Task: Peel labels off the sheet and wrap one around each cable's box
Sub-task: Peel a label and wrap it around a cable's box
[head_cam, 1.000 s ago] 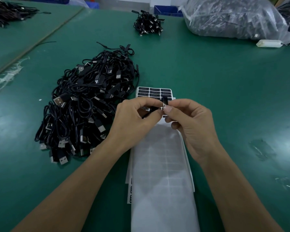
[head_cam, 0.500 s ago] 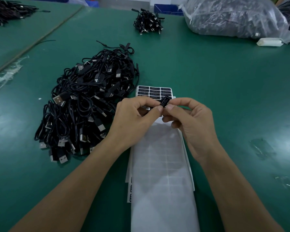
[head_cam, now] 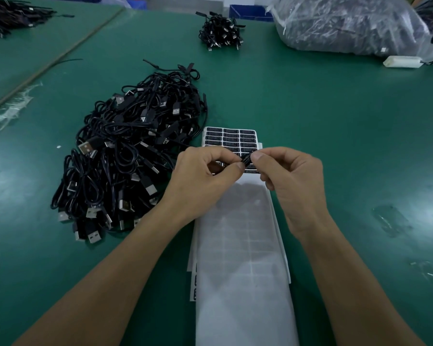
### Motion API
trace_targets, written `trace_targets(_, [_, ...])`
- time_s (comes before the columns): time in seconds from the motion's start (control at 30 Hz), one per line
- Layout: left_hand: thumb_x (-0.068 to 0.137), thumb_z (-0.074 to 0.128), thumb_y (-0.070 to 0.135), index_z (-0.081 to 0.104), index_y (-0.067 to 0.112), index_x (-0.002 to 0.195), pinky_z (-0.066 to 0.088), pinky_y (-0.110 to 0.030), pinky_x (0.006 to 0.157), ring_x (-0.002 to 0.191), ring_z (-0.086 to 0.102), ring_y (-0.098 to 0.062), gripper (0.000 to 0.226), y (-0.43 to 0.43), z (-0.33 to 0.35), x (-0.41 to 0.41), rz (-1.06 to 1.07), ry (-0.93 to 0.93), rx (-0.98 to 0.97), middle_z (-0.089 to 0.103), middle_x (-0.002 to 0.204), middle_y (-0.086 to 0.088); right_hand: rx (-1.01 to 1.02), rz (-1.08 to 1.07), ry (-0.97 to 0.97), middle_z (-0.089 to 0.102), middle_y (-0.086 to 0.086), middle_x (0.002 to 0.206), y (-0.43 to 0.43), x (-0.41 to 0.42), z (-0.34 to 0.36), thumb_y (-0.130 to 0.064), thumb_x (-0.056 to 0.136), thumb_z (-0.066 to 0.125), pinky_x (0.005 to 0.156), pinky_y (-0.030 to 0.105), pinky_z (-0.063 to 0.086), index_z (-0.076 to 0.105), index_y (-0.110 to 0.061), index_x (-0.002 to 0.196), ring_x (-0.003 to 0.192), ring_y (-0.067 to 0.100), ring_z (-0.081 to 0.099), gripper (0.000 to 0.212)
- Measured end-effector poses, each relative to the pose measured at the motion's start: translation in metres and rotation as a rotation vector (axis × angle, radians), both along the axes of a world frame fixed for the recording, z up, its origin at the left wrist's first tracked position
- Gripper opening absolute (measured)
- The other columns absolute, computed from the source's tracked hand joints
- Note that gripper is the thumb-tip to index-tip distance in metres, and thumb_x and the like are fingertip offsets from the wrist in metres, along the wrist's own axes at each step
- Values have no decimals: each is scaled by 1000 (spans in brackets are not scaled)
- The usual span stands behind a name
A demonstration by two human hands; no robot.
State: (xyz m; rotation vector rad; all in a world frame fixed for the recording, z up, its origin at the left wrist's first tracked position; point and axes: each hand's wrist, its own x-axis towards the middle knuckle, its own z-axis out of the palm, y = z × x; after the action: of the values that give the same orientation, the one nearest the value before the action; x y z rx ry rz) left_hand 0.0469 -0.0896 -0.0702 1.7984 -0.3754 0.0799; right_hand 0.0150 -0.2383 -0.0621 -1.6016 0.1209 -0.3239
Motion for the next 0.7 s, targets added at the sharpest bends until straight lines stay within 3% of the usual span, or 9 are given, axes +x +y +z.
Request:
trace_targets(0.17, [78, 66, 27, 75, 24, 74, 53, -54, 66, 74, 64, -48, 11, 1, 5, -1, 6, 28, -10, 71, 71, -16, 24, 2, 35, 67, -10, 61, -2, 1, 0, -6, 86, 71, 55, 12, 44, 75, -20, 74, 56, 2, 55, 19])
trace_targets(0.3, [76, 65, 28, 74, 24, 69, 54, -51, 66, 74, 65, -44, 11, 3, 7, 0, 3, 59, -21, 71, 72, -16, 91, 49, 69, 67, -4, 64, -3, 2, -2, -16, 76, 77, 55, 16, 45, 76, -18, 74, 57, 7, 55, 3])
trace_targets(0.47, [75, 65, 27, 73, 22, 68, 55, -36, 65, 60, 65, -15, 12, 4, 7, 2, -15, 90, -54, 71, 68, -8, 186, 100, 82, 64, -3, 61, -4, 5, -4, -19, 72, 75, 55, 21, 41, 78, -19, 74, 55, 10, 51, 4])
trace_targets(0.7, [75, 65, 21, 74, 23, 66, 53, -25, 62, 57, 64, -10, 13, 4, 8, 2, -40, 119, -118, 70, 63, 7, 289, 144, 131, 63, 2, 64, -5, 5, -2, -17, 73, 73, 55, 22, 43, 79, -16, 74, 56, 12, 53, 6])
